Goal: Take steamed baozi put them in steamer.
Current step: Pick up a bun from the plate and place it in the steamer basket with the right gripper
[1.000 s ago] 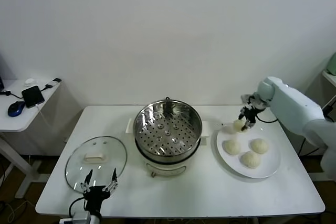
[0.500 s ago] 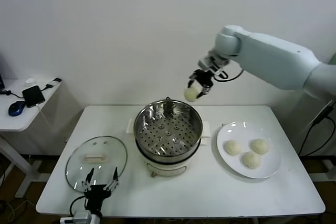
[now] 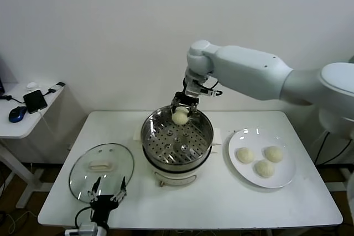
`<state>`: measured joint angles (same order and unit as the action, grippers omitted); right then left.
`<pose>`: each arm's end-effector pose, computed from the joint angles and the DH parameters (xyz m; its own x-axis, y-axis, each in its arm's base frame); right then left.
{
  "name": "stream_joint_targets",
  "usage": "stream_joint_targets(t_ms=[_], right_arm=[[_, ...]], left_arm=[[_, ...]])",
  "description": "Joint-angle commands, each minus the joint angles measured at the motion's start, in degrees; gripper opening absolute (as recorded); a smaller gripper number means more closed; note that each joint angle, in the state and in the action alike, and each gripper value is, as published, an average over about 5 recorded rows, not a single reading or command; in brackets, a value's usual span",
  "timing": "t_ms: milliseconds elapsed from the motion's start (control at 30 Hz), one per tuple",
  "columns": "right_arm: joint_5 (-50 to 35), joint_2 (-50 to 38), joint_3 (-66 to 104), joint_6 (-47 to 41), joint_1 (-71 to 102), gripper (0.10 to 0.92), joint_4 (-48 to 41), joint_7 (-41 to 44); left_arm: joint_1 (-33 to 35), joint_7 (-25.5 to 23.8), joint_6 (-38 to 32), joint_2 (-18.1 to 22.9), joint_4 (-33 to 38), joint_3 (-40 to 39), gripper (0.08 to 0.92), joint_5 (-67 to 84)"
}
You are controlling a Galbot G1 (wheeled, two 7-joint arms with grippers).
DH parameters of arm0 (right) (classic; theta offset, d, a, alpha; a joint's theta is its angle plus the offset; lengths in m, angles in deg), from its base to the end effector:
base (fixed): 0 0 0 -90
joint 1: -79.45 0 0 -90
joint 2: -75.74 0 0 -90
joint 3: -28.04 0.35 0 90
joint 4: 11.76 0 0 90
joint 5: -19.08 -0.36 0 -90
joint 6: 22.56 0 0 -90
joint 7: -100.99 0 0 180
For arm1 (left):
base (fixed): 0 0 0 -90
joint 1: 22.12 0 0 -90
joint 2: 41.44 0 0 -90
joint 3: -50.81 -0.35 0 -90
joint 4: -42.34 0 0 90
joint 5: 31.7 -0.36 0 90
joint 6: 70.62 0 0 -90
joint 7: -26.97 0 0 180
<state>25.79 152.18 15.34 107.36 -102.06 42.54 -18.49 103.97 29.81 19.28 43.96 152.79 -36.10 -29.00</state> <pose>0.6128 0.1459 -0.0481 -0.1244 -0.2040 0.9710 -0.1172 -0.9688 -0.2185 0.1414 0.0361 -0.3778 -0.9624 -0.0717 0.2619 -0.0567 0.9963 0.0642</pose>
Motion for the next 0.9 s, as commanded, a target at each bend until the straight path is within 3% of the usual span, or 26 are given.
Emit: stream_joint_targets(t_ms=[33,400,600,733,900], right_arm=[[10.3,3.7,4.3,7.0,7.5,0.585,-9.2,-2.8],[14.2,6.6,8.1,7.5,10.9,0.609,-15.1,-4.3],[12.5,6.4,8.1,7.9,10.7,0.721,-14.4,-6.1],[5.7,4.1,6.3,7.5,7.0,0.807,-9.1,-4.4],[-11.8,-0.4,-1.0,5.8,-3.6,0.822,-2.8,2.8]], left_arm=[[0.1,0.1,-0.2,-0.1,-0.2,0.2,0.823,0.0],[0.2,0.2,-0.5,-0.2,-0.3,0.5,0.823,0.1],[0.2,0.3,-0.6,-0.1,-0.2,0.6,0.823,0.1],[0.3,0.3,-0.6,0.0,0.0,0.5,0.823,0.0],[0.7,0.3,-0.6,0.2,0.5,0.4,0.823,-0.2]])
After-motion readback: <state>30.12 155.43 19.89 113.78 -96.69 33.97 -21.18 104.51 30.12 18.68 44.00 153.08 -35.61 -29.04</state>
